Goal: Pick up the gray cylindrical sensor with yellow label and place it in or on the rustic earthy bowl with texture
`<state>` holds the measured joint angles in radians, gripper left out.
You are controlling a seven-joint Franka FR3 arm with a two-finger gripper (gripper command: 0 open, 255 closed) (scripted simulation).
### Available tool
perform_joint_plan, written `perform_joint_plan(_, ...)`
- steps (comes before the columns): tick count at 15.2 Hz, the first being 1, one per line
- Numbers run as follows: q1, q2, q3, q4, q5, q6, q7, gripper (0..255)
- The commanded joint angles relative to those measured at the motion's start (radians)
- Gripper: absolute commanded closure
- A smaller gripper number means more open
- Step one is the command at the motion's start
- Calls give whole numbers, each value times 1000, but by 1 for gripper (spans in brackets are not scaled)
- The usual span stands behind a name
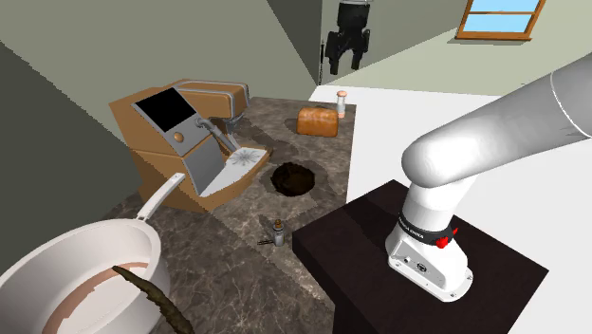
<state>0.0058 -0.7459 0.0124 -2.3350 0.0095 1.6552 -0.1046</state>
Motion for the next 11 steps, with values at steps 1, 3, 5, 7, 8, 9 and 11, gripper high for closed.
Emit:
perform_joint_plan(1, 0, 0, 0, 0, 0, 0, 0, 0)
perform_joint_plan(3, 13, -22, 20, -72, 15, 57, 14, 0)
perform_joint_plan(5, 27, -39, 41, -141, 31, 115, 29, 0)
perform_joint_plan(7, 43, -51, 64, -206, 48, 175, 43, 0)
perform_joint_plan(8, 51, -55, 76, -237, 58, 206, 50, 0)
perform_joint_plan(9, 60, -57, 88, -267, 67, 238, 58, 0)
perform_joint_plan(11, 79, -57, 113, -325, 87, 302, 73, 0)
